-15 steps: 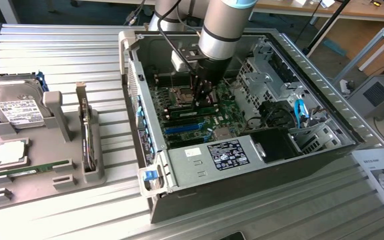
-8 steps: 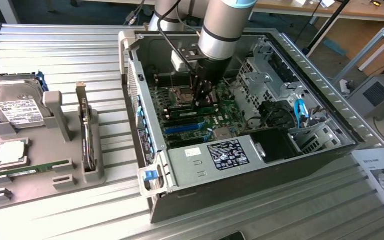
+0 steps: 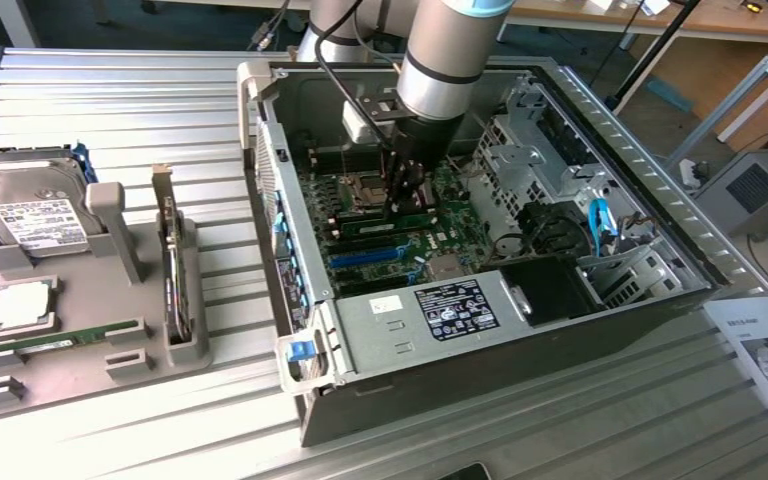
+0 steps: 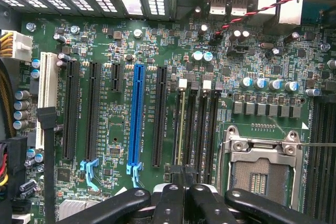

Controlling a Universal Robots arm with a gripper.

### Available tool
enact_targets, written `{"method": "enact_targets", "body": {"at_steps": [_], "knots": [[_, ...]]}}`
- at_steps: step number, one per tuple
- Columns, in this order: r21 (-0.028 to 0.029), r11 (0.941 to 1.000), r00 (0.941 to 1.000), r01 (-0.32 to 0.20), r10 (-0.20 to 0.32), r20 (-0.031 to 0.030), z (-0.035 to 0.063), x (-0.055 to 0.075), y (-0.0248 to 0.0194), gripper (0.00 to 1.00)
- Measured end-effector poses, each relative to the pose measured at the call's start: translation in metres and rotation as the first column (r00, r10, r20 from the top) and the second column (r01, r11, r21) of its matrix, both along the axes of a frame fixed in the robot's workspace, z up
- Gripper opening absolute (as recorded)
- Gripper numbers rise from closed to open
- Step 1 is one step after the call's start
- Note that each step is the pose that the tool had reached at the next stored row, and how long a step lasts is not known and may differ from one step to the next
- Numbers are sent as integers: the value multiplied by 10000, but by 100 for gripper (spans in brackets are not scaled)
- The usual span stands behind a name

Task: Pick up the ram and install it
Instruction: 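Press down the ram until it locks into place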

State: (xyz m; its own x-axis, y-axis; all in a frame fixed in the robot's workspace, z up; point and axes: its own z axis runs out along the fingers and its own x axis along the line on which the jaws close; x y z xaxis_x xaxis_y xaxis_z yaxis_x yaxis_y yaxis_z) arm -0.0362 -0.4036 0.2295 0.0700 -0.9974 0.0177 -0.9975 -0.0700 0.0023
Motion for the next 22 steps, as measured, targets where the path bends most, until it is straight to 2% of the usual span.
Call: {"method": "enact_targets", "body": {"at_steps": [12, 15, 16, 19, 22], "knots": [[2, 10000, 10000, 0, 0, 7, -3, 1, 1, 11], [30, 10000, 10000, 0, 0, 23, 39, 2, 4, 11], [11, 10000, 10000, 0, 0, 12, 62, 1, 2, 11], [2, 10000, 10000, 0, 0, 7, 120, 0, 1, 11], [4, 10000, 10000, 0, 0, 8, 125, 0, 1, 11]]}}
